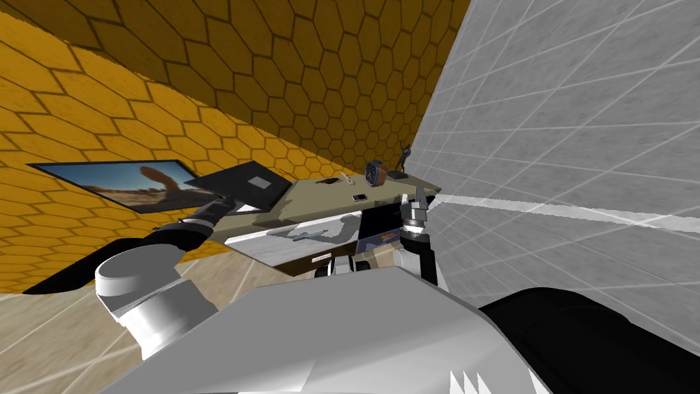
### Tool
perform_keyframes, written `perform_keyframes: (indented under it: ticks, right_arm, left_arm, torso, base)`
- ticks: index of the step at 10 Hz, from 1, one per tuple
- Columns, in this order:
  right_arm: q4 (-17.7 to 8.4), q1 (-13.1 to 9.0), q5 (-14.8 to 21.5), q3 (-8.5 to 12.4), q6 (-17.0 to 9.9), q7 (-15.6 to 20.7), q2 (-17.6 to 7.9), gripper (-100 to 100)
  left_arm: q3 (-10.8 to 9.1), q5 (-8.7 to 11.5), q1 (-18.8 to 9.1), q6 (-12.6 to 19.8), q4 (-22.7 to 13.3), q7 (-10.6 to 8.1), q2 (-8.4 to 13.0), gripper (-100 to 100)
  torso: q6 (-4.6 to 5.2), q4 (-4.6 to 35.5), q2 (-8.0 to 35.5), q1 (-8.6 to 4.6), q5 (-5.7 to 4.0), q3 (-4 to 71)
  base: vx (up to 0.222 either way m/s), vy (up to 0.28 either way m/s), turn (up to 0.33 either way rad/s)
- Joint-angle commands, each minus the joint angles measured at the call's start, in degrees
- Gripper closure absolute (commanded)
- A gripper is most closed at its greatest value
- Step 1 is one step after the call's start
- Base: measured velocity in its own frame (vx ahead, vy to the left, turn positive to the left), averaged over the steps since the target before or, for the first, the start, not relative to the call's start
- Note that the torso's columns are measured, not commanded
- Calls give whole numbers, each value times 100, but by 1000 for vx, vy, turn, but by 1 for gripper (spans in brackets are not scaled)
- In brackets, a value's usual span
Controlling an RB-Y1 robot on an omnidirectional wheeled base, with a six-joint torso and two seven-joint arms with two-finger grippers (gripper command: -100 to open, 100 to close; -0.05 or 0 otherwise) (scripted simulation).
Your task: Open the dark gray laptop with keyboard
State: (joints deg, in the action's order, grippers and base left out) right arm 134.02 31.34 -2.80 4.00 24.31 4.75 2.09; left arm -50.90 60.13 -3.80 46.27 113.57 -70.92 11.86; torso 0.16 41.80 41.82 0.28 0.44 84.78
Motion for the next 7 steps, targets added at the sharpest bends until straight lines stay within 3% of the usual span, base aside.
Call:
perform_keyframes:
  ticks: [1,3,4,7]
  right_arm:
    - [0,0,0,0,0,0,0,0]
    - [0,0,0,0,0,0,0,0]
    - [0,0,0,0,0,0,0,0]
    - [1,1,0,-1,0,0,1,0]
  left_arm:
    - [26,235,45,-106,-285,-36,-368,100]
    - [37,305,39,-157,-381,-47,-492,100]
    - [-127,266,29,10,-99,-298,-269,-100]
    - [-324,296,93,308,158,-638,-76,-100]
  torso:
    - [-1,-3,5,-5,3,-4]
    - [-1,1,12,-25,-4,-9]
    - [6,2,9,-30,-7,-6]
    - [-10,46,32,-44,-51,-12]
  base:
    - [-15,63,-4]
    - [-11,29,15]
    - [30,-2,34]
    - [71,-41,28]
